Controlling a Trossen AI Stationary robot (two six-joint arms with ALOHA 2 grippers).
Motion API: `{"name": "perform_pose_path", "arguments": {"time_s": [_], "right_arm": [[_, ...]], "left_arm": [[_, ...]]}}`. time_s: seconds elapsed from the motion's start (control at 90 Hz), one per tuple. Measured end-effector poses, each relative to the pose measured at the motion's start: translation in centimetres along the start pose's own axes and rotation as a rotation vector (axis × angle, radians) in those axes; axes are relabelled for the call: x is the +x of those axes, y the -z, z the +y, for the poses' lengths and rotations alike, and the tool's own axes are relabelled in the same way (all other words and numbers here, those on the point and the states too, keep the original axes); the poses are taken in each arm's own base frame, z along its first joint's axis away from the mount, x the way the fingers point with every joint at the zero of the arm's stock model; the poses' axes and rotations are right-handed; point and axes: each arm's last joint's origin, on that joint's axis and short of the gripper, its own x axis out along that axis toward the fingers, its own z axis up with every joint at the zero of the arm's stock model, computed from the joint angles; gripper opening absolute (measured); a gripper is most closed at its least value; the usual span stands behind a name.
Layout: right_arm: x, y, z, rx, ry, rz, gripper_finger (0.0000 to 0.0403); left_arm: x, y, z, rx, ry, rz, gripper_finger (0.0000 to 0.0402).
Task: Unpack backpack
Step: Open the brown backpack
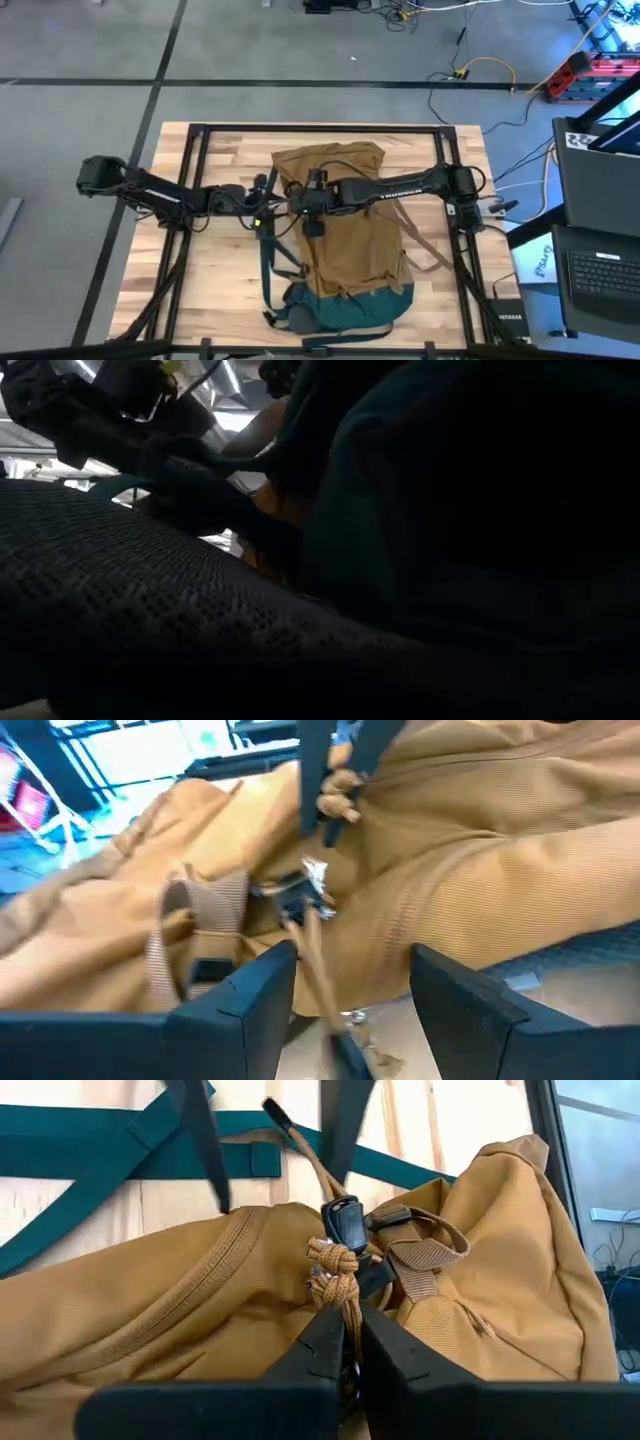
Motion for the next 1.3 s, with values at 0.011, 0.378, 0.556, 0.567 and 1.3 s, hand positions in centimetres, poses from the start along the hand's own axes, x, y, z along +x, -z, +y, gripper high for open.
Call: {"name": "perform_pose_path", "arguments": {"time_s": [0.011,0.378,0.556,0.567,1.3], "right_arm": [[0.0,0.0,0.0,0.0,0.0,0.0,0.0],[0.1,0.0,0.0,0.0,-0.004,-0.005,0.0],[0.1,0.0,0.1,-0.002,-0.004,-0.004,0.0],[0.1,0.0,0.1,-0.002,-0.004,-0.004,0.0],[0.1,0.4,0.0,-0.019,0.006,0.04,0.0001]], "left_arm": [[0.0,0.0,0.0,0.001,-0.005,0.0,0.0182],[0.0,-0.2,0.7,0.017,-0.079,-0.018,0.0182],[0.1,-0.2,1.6,0.018,-0.117,-0.015,0.0134],[0.1,-0.2,1.6,0.018,-0.118,-0.015,0.0127],[-2.2,-2.3,2.3,0.084,-0.131,-0.119,0.0]]}}
